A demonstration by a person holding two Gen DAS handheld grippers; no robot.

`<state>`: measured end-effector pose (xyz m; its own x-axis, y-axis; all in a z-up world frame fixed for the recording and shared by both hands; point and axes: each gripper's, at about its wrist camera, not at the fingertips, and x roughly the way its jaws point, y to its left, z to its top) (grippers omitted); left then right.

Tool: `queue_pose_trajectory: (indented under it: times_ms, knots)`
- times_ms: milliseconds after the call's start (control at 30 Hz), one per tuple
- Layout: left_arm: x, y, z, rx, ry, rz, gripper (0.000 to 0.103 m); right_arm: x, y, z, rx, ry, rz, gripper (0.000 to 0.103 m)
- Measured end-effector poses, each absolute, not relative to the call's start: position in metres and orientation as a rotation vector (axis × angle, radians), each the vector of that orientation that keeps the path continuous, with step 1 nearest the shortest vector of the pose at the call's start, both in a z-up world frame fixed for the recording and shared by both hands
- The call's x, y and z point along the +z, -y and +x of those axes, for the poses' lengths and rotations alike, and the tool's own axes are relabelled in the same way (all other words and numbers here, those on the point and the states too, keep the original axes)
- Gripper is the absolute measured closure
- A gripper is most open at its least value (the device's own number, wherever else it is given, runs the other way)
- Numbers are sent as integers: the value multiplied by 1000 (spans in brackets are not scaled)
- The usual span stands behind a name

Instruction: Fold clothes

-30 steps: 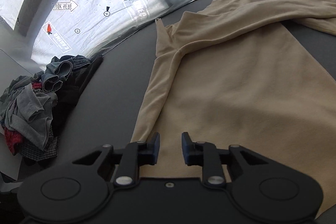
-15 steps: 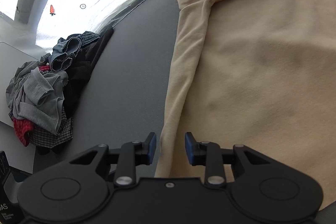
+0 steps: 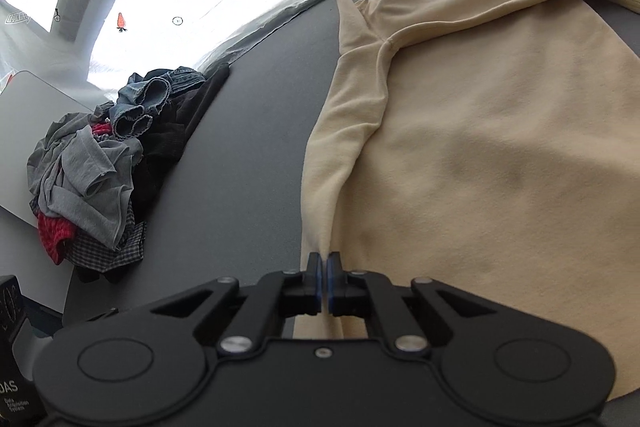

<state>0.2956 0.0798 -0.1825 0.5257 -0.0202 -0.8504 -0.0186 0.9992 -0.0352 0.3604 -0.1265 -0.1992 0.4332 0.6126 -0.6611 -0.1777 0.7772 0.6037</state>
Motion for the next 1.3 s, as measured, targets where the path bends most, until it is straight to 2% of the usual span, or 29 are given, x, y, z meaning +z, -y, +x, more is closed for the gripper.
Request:
queue_pose_trajectory:
  times_ms: [333,533,800,867,933,1000,1300]
  knots:
    - [-197,-30,300,22,-1061,-2,0,-206,163,370,508,-1032,410,100]
    - [-213,-22,299,76,-1112,31,0,-219,159,379,527,-1079,304,100]
    - [-225,-23,301,113,-1145,9,0,-214,146,379,589,-1041,127,99]
    - [-225,-23,303,113,-1145,7,0,-212,148,381,589,-1038,126,94]
    - [-224,-24,305,114,-1144,5,0,-209,154,383,570,-1023,134,77]
    - [-221,-28,311,122,-1131,-5,0,-204,163,386,536,-996,149,68]
    - [-209,-75,359,213,-1062,-231,0,-194,237,415,273,-917,242,68]
